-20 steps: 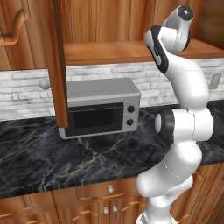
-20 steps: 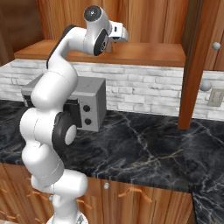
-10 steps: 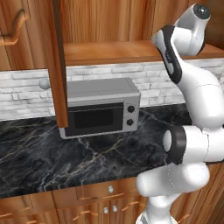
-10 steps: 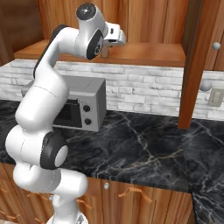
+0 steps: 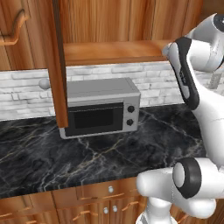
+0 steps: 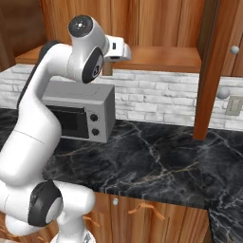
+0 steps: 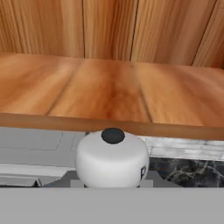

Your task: Retrieve the shaker from the cabinet and place it next the steak on a plate on the dining table.

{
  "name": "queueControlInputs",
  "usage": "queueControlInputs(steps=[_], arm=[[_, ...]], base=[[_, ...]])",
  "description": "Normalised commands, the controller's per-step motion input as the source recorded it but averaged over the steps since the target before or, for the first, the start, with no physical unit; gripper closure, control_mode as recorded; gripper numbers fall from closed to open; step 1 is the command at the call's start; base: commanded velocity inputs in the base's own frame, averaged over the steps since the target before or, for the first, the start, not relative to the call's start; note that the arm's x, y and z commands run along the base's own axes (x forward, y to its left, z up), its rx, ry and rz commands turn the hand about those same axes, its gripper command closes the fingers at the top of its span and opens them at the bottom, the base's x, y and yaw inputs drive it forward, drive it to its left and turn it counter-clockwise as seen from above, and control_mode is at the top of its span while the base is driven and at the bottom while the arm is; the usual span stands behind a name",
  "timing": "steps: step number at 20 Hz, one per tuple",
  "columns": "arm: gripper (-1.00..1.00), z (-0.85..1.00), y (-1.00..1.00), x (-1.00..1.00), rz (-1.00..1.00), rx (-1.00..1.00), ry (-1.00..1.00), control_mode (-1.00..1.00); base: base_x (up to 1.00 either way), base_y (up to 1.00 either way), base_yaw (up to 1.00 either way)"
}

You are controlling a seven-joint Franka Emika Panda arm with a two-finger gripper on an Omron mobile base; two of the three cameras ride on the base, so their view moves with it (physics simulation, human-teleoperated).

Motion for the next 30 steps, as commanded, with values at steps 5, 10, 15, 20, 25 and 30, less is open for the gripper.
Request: queueControlInputs(steps=[5, 10, 15, 20, 25, 30], arm=[[1.00, -0.17, 0.10, -0.57, 0.00, -0.03, 0.00, -1.00], [1.00, -0.26, 0.11, -0.43, 0.00, -0.04, 0.00, -1.00], [1.00, -0.27, 0.03, -0.39, 0.00, -0.03, 0.00, -1.00], [1.00, -0.13, 0.03, -0.18, 0.00, -0.02, 0.00, 1.00], [1.00, 0.00, 0.00, 0.00, 0.00, 0.00, 0.00, 1.00], [1.00, 0.00, 0.00, 0.00, 0.00, 0.00, 0.00, 1.00]], base=[[0.00, 0.00, 0.00], [0.00, 0.00, 0.00], [0.00, 0.00, 0.00], [-0.28, 0.05, 0.01], [-0.42, 0.02, 0.13], [-0.37, 0.00, 0.35]])
